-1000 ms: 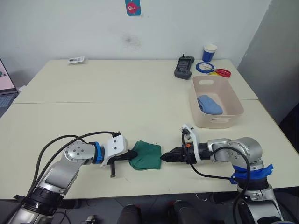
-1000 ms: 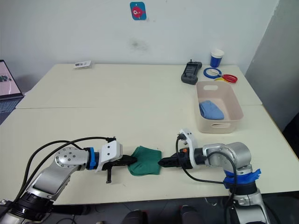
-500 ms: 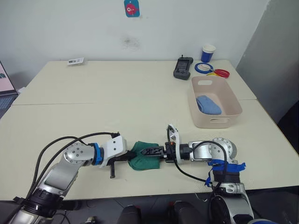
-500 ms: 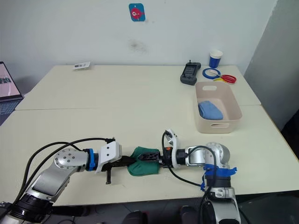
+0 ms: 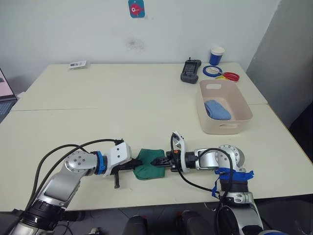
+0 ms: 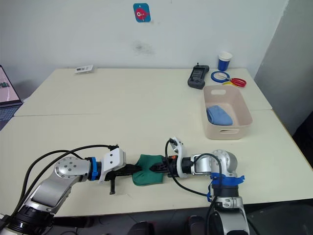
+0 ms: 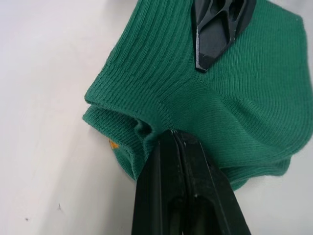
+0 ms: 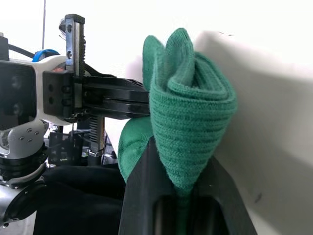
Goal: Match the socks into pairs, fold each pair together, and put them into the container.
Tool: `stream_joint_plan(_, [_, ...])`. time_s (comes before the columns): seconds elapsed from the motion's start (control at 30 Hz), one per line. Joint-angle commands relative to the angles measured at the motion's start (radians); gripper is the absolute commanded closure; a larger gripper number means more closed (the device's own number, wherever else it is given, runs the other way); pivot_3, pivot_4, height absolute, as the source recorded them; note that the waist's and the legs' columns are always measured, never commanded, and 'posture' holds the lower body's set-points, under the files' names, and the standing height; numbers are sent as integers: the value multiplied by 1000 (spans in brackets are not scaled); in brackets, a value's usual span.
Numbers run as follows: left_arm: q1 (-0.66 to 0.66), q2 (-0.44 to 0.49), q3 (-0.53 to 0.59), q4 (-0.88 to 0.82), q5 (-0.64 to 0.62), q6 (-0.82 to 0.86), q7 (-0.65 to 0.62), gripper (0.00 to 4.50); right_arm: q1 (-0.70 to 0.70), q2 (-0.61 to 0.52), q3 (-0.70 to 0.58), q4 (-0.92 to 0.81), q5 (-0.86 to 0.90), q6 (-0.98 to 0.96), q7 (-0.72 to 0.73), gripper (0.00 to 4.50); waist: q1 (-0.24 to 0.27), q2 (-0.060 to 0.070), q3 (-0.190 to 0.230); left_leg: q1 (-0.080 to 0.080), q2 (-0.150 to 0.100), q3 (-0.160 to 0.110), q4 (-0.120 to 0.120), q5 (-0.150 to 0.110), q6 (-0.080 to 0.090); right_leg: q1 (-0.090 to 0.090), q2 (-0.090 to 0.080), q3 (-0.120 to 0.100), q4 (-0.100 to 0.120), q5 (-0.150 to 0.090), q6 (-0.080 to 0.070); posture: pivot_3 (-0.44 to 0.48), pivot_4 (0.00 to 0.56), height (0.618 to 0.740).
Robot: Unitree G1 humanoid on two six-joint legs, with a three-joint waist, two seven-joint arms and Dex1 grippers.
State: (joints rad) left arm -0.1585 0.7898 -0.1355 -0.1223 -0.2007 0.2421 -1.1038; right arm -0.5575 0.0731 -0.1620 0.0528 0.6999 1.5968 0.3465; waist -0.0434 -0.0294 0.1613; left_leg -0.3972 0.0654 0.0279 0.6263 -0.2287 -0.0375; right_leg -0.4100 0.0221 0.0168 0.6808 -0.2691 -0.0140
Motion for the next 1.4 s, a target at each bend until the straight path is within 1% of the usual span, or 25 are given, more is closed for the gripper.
stream_joint_plan(0.03, [10, 2, 40, -26, -78, 63, -28, 4323, 8, -15, 18, -14, -4, -28, 10, 4490, -2, 0, 0, 0, 0, 0, 0, 0, 0, 0, 0, 0, 0, 0, 0, 0, 150, 740])
stream_joint_plan(0.1, [-11, 21, 135, -119, -233, 202, -36, 3988, 14, -45, 25, -49, 2, -47, 27, 4500, -5, -1, 1, -1, 0, 0, 0, 0, 0, -1, 0, 0, 0, 0, 0, 0, 150, 740])
stream_joint_plan(0.17, [-34, 69, 208, -196, -348, 323, -55, 3362, 14, -70, 14, -88, 19, -58, 45, 4500, -4, -5, 4, -3, 0, -1, 1, 0, 0, -2, 0, -1, 0, 0, 0, 0, 150, 740])
stream_joint_plan(0.2, [-49, 88, 229, -216, -379, 361, -55, 3024, 12, -85, 15, -108, 27, -67, 56, 4500, -3, -6, 5, -4, 0, -2, 1, 0, 0, -2, 0, -2, 0, 0, 0, 0, 150, 740])
stream_joint_plan(0.33, [-137, 132, 275, -204, -445, 447, -44, 1780, -17, -162, 34, -174, 28, -136, 96, 4500, -2, -5, 7, -4, -3, -1, 1, 0, 0, -2, 0, -1, -1, 0, 0, 0, 150, 740])
stream_joint_plan(0.4, [-217, 126, 279, -190, -477, 484, -29, 1177, -60, -174, -10, -186, 37, -158, 86, 4500, -3, -5, 10, -4, -3, -1, 1, 0, 0, -2, 1, -1, -1, 0, 0, 0, 150, 740])
stream_joint_plan(0.5, [-333, 93, 271, -193, -529, 541, 5, 216, -126, -195, -75, -216, 63, -170, 71, 4500, -2, -7, 13, -5, -2, -2, 1, 0, 0, -3, 3, -1, -1, 0, 1, 0, 150, 740])
stream_joint_plan(0.53, [-370, 80, 266, -191, -540, 553, 18, 39, -151, -203, -101, -228, 76, -165, 66, 4500, -1, -7, 13, -5, -2, -2, 1, 0, 0, -3, 3, -1, -1, 0, 1, 0, 150, 740])
stream_joint_plan(0.63, [-497, 9, 253, -155, -550, 562, 74, 39, -254, -262, -183, -232, 83, -182, 42, 4500, 6, -7, 13, -6, -2, -2, 1, 0, 0, -4, 4, -1, -1, 0, 1, 0, 150, 740])
stream_joint_plan(0.7, [-559, -52, 241, -126, -529, 543, 122, 39, -305, -344, -183, -215, 52, -225, 48, 4500, 12, -7, 13, -9, -2, -1, 1, 0, 0, -6, 4, 0, -1, 0, 1, 0, 150, 740])
stream_joint_plan(0.77, [-615, -116, 202, -81, -475, 497, 159, 39, -351, -496, -105, -164, -59, -365, 91, 4500, 15, -7, 13, -13, -2, -1, 2, 0, 0, -10, 4, 0, -1, 0, 1, 0, 150, 740])
stream_joint_plan(0.87, [-653, -183, 155, -35, -420, 443, 183, 39, -386, -662, 22, -76, -221, -589, 156, 4500, 17, -7, 13, -15, -3, 0, 2, 0, 0, -11, 3, 0, -2, 0, 1, 0, 150, 740])
stream_joint_plan(0.93, [-674, -231, 130, -4, -381, 400, 205, 39, -390, -762, 142, 6, -375, -791, 203, 4500, 16, -7, 13, -16, -3, 1, 3, 0, 0, -11, 3, 1, -3, 0, 1, 0, 150, 740])
stream_joint_plan(1.03, [-694, -301, 100, 23, -337, 354, 242, 39, -381, -894, 343, 156, -659, -1153, 238, 4500, 11, -7, 13, -16, -3, 1, 3, 0, 0, -12, 3, 2, -3, 0, 1, 0, 150, 740])
stream_joint_plan(1.1, [-696, -334, 89, 23, -329, 344, 253, 39, -384, -920, 413, 247, -761, -1316, 251, 4500, 8, -7, 13, -16, -3, 2, 3, 0, 0, -13, 3, 2, -3, 0, 1, 0, 150, 740])
stream_joint_plan(1.23, [-694, -363, 77, 21, -314, 337, 260, 39, -397, -921, 519, 385, -922, -1537, 276, 4500, 5, -7, 13, -16, -2, 2, 3, 0, 0, -14, 3, 3, -1, 0, 1, 0, 150, 740])
stream_joint_plan(1.33, [-688, -360, 77, 8, -313, 343, 262, 39, -388, -912, 583, 430, -997, -1646, 337, 4500, 6, -6, 13, -16, -2, 1, 3, 2, -4, -14, 2, 2, -1, 0, 1, 0, 150, 740])
stream_joint_plan(1.4, [-679, -355, 78, -4, -315, 350, 264, 39, -376, -907, 597, 436, -1007, -1689, 401, 4500, 8, -6, 13, -16, -2, 1, 3, 2, -4, -14, 2, 2, 0, 0, 1, 0, 150, 740])
